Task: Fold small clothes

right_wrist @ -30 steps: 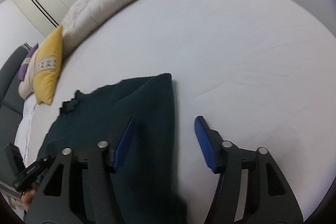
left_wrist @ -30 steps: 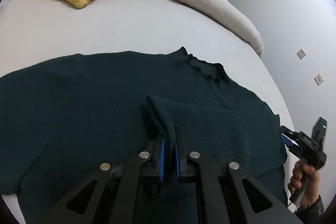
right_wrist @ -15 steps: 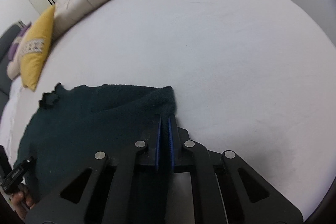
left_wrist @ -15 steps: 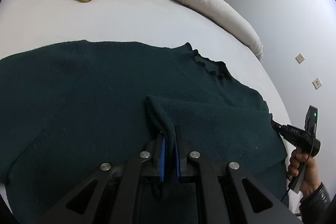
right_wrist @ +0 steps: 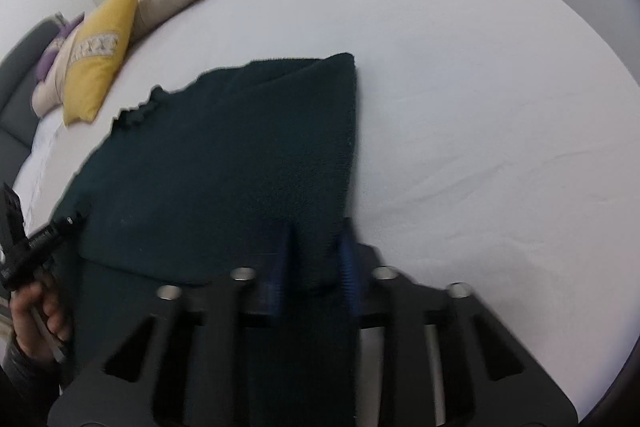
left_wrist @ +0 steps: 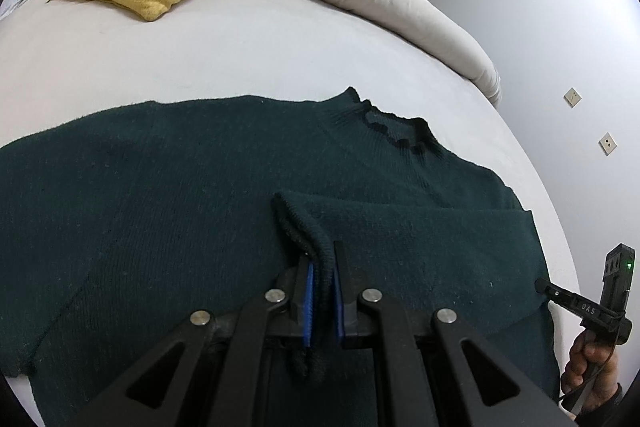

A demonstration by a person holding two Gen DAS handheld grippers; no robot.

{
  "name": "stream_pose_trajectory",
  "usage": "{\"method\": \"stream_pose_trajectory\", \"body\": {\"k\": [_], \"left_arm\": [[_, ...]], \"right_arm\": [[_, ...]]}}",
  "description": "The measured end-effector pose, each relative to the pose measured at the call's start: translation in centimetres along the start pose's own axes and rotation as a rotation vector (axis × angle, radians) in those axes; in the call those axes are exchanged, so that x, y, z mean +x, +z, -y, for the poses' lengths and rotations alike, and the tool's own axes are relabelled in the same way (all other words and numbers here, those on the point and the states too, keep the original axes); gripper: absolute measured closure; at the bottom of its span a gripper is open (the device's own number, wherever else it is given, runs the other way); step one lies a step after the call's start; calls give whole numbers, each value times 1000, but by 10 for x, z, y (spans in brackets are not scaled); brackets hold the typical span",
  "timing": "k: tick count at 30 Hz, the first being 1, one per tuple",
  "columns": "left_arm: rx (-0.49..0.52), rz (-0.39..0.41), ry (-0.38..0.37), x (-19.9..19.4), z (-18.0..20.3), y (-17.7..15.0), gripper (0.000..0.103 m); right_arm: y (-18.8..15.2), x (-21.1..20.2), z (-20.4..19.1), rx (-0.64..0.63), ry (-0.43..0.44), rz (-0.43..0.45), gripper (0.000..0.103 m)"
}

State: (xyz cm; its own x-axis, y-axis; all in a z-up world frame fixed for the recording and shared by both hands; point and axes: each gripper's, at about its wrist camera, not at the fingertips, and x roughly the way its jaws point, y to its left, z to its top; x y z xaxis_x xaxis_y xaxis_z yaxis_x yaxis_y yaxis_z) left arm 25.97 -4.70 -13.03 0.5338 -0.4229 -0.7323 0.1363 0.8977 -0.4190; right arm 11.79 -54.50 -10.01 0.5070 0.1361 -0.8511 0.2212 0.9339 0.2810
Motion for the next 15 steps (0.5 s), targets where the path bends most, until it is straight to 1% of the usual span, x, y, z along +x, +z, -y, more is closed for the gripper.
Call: {"method": "stream_pose_trajectory", "body": {"k": [1,3,5,6,8,10,11,12,13,14,15], "left_arm": [[0,6,0,-2,0,0,94],[-1,19,1,-4,0,0,94],[-3,12,5,3,-3,-4,93],[-5,16,0,8,-6,-5,91],[-27,11,-28,10,-11,-3,91],[-23,-3,-42,5,-12,0,90],[-21,-5,-47,1,-11,1,85],[-19,7,-44,-12,-12,1,72],[-23,34,-45,-26,-14,2,64],[-30,61,-48,-40,-17,1,49],[-39,98,-43,-61,-25,-1,40]], "right_arm": [[0,-4,3,22,6,11,94],[-1,-10,3,22,-10,44,95],[-6,-2,12,41,-2,38,95],[-10,4,18,46,14,46,96],[-13,7,26,72,52,64,97],[-10,6,29,84,83,62,94],[-10,-1,26,80,78,65,90],[-11,-9,22,83,48,72,86],[-12,-18,19,81,30,93,86],[-13,-30,13,71,20,129,86],[-16,-44,5,54,15,175,85]]}}
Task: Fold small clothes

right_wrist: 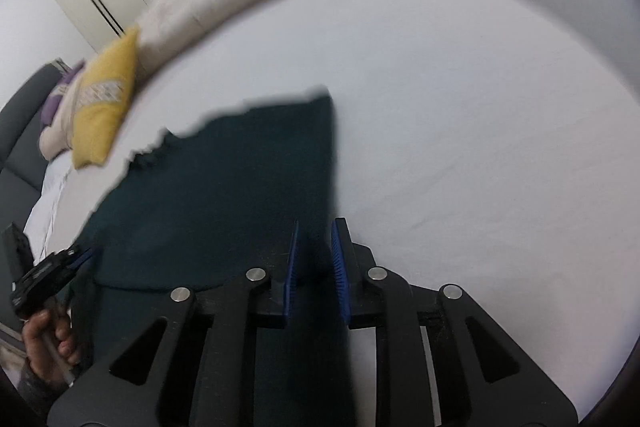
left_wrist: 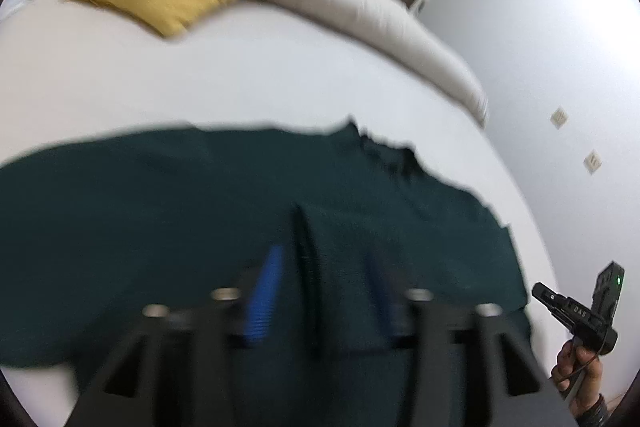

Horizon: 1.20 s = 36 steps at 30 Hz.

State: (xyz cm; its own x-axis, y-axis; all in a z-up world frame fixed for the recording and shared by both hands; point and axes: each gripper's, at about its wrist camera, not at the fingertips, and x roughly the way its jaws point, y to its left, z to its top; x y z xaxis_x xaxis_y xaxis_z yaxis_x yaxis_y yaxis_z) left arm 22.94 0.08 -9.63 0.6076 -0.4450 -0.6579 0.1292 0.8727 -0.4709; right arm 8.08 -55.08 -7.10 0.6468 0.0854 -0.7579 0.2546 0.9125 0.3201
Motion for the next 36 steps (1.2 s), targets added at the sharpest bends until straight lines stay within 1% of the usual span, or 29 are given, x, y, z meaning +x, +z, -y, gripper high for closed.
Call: {"method": "stream_pose_trajectory", "body": {"k": [2,3,4,5,6,7,8,9,10,11,13,14,15,16,17,18,19,20,22,23,24,25,27,28,29,32,33,36], "left_arm": [[-8,40,37,-33,-17,-2,37],[-19,57,59,-50,-30,-4,37],[-41,72,83,-68,-46,-6,37],[-77,87,119,-89,-69,-10,37],[-111,99,149,-106,-90,-14,37],[-170,124,203,-132,-123,-21,37],[-217,146,243,-150,-147,-26,37],[-285,178,292,-175,-180,-34,36],[-329,193,319,-188,-200,-39,35],[-395,207,361,-207,-229,-46,35],[-490,234,430,-235,-269,-58,35],[-522,259,455,-250,-284,-63,35],[-539,284,482,-262,-296,-66,31],[-545,288,499,-265,-305,-67,27],[-553,277,505,-264,-312,-67,25],[-570,260,496,-261,-320,-67,25],[-602,248,463,-254,-329,-67,25],[-609,245,452,-250,-331,-67,26],[-591,237,460,-241,-333,-66,40],[-589,229,459,-238,-332,-65,60],[-597,220,455,-237,-334,-64,77],[-616,214,415,-234,-338,-62,82],[-636,214,395,-237,-339,-58,87],[-624,220,395,-237,-333,-53,88],[-610,229,389,-238,-325,-50,89],[-512,257,364,-237,-279,-33,90],[-469,261,345,-234,-259,-27,90],[-309,245,269,-213,-180,-8,90]], "right_arm": [[-4,-28,-21,-49,-19,75,68],[-9,-45,-38,-90,-31,125,36],[-16,-58,-51,-116,-35,173,11],[-21,-70,-60,-133,-28,217,9],[-26,-84,-71,-159,-15,277,8],[-35,-97,-86,-200,-5,325,7],[-43,-106,-101,-241,8,344,7],[-47,-110,-108,-257,16,343,7],[-54,-114,-121,-279,41,336,7],[-57,-117,-128,-280,57,330,7],[-64,-120,-142,-264,99,314,7],[-67,-120,-149,-253,121,297,7],[-69,-120,-153,-244,130,282,7],[-72,-117,-160,-224,156,239,7],[-76,-114,-167,-216,174,219,7],[-81,-109,-177,-203,198,191,7],[-86,-106,-185,-197,208,167,7],[-91,-104,-191,-198,213,152,7],[-100,-108,-198,-207,225,141,11],[-104,-107,-202,-214,228,135,13],[-107,-109,-204,-226,228,128,18],[-109,-109,-206,-229,225,125,19],[-110,-109,-203,-216,224,117,21],[-108,-108,-197,-208,222,115,24],[-108,-108,-194,-194,217,112,25],[-107,-105,-177,-156,210,109,27],[-108,-103,-169,-143,208,103,27],[-112,-99,-152,-125,204,88,27]]}}
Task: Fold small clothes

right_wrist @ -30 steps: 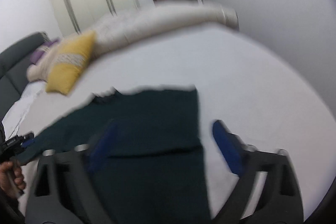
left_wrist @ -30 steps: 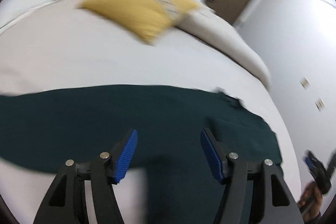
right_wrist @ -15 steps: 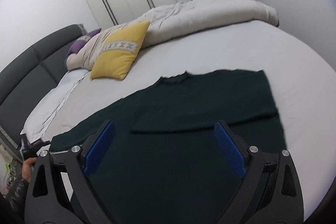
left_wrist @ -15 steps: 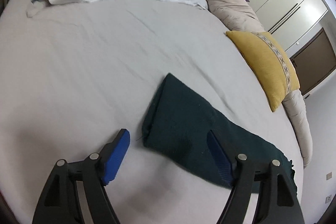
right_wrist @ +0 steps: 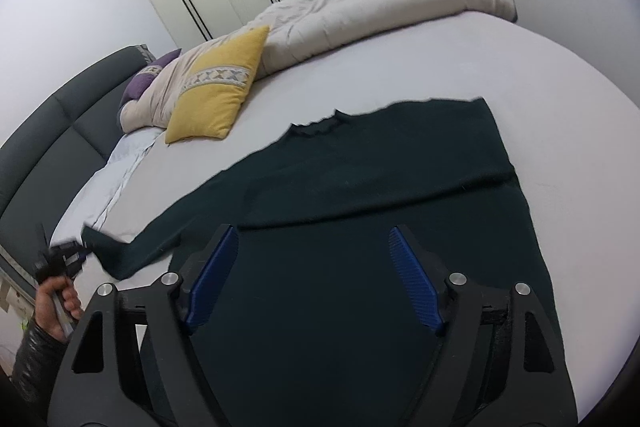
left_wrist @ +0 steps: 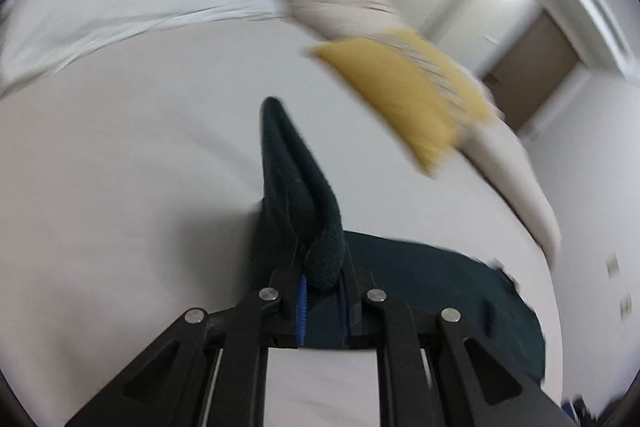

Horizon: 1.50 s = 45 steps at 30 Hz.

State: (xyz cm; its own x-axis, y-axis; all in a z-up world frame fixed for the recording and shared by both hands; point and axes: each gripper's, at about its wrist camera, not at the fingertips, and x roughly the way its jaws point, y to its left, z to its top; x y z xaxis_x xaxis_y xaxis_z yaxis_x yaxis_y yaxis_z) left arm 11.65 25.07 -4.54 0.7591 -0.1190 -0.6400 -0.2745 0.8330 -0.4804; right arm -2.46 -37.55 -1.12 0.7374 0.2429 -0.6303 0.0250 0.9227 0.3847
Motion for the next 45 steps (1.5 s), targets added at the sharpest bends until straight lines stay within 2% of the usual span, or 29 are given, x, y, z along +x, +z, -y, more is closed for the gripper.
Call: {"method": "stream_pose_trajectory", "body": {"k": [3,7,10,11,12,13,14,15,18,21,26,28,29,31,32,35,39,42,45], "left_arm": [[149,-45,-102,12,93,-30,90],[325,-147,-229,50,207,-102,89],[387,-258,-266,82,251,-149,84],[394,-294,-283,89,258,-163,77],[399,-307,-291,92,260,-172,63],[412,-304,-287,90,261,-179,55],[415,-293,-281,86,257,-179,40],[411,-279,-279,80,252,-178,34],[396,-238,-295,61,224,-164,34],[340,-201,-250,48,184,-141,34],[217,-160,-195,40,118,-109,35],[190,-156,-181,40,102,-101,35],[183,-154,-178,39,97,-99,35],[174,-149,-173,38,88,-97,35],[169,-145,-170,39,87,-95,35],[142,-144,-161,48,84,-90,35],[135,-135,-156,53,90,-82,34],[161,-118,-145,60,101,-73,33],[186,-118,-122,78,113,-65,29]], "right_arm": [[-5,-2,14,25,-1,-2,27],[-12,-2,37,67,-13,-18,27],[-16,6,49,90,-18,-66,27],[-17,9,52,87,-22,-81,27],[-18,12,52,85,-27,-90,27],[-18,16,54,84,-26,-96,27],[-18,20,55,85,-21,-104,27],[-17,27,55,89,-11,-117,27],[-12,54,45,90,40,-152,27],[-6,87,22,70,82,-215,27],[-4,165,-22,49,107,-371,41],[-6,199,-33,35,61,-418,49],[-6,206,-39,18,44,-414,54],[1,214,-50,-30,2,-407,89],[3,212,-52,-31,8,-408,96],[16,194,-67,-106,26,-364,96],[54,159,-83,-214,55,-247,97],[81,149,-69,-212,44,-196,97],[96,156,-34,-178,-6,-181,97]]}}
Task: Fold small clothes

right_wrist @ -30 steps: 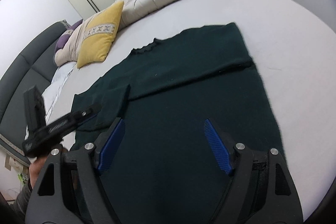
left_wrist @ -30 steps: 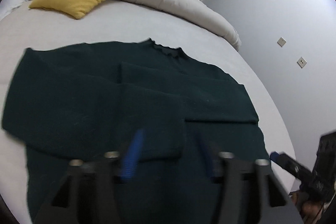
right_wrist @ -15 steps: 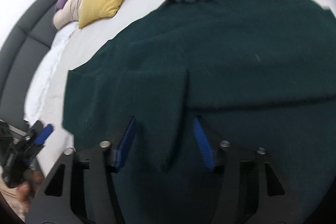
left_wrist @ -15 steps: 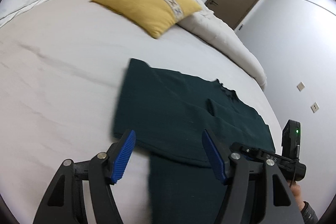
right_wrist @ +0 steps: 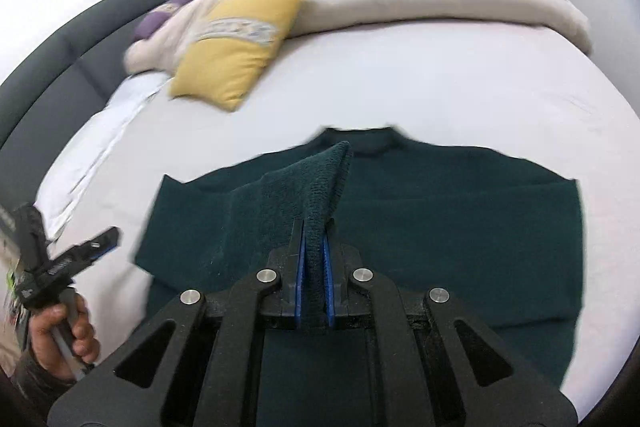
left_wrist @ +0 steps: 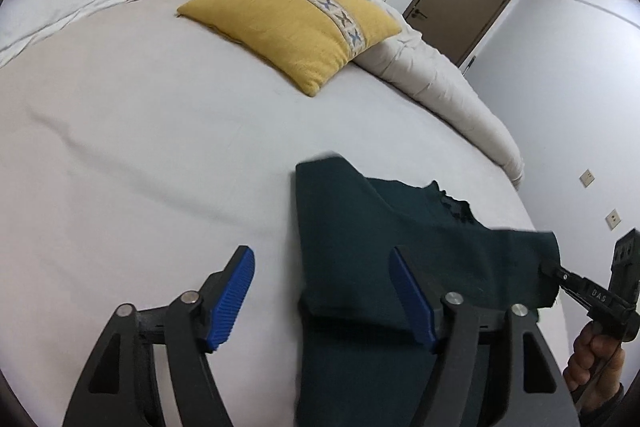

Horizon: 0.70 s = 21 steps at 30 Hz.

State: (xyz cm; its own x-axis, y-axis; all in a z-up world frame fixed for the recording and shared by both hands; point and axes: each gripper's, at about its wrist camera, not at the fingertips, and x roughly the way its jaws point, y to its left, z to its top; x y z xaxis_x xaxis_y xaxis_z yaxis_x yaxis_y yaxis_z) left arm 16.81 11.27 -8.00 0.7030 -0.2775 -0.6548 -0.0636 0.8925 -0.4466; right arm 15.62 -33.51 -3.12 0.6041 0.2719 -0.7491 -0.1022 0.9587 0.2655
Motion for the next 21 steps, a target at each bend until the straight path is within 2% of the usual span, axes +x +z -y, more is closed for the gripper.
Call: {"method": "stream_pose_trajectory", "body": {"k": [5,10,11,13,14,17,19,21], "left_arm": [[23,-91,65,56,11,15,28],[62,-162,119,97,24,23,31],[73,-170,134,102,26,23,34],[91,-179,169,113,28,22,54],[92,-178,177,115,28,22,68],[89,-167,176,112,26,21,89],[92,-147,173,108,24,21,94],[60,-130,163,104,19,21,95]], "right_arm": [[-17,54,71,101,-59,-109,97],[-23,69,86,130,-17,-90,96],[-25,69,86,128,-15,-91,96],[-21,73,88,118,-13,-95,97],[-20,76,87,113,-16,-99,97],[-26,67,80,101,-24,-104,97],[-25,62,76,102,-34,-96,97],[-22,45,73,114,-32,-79,97]]}}
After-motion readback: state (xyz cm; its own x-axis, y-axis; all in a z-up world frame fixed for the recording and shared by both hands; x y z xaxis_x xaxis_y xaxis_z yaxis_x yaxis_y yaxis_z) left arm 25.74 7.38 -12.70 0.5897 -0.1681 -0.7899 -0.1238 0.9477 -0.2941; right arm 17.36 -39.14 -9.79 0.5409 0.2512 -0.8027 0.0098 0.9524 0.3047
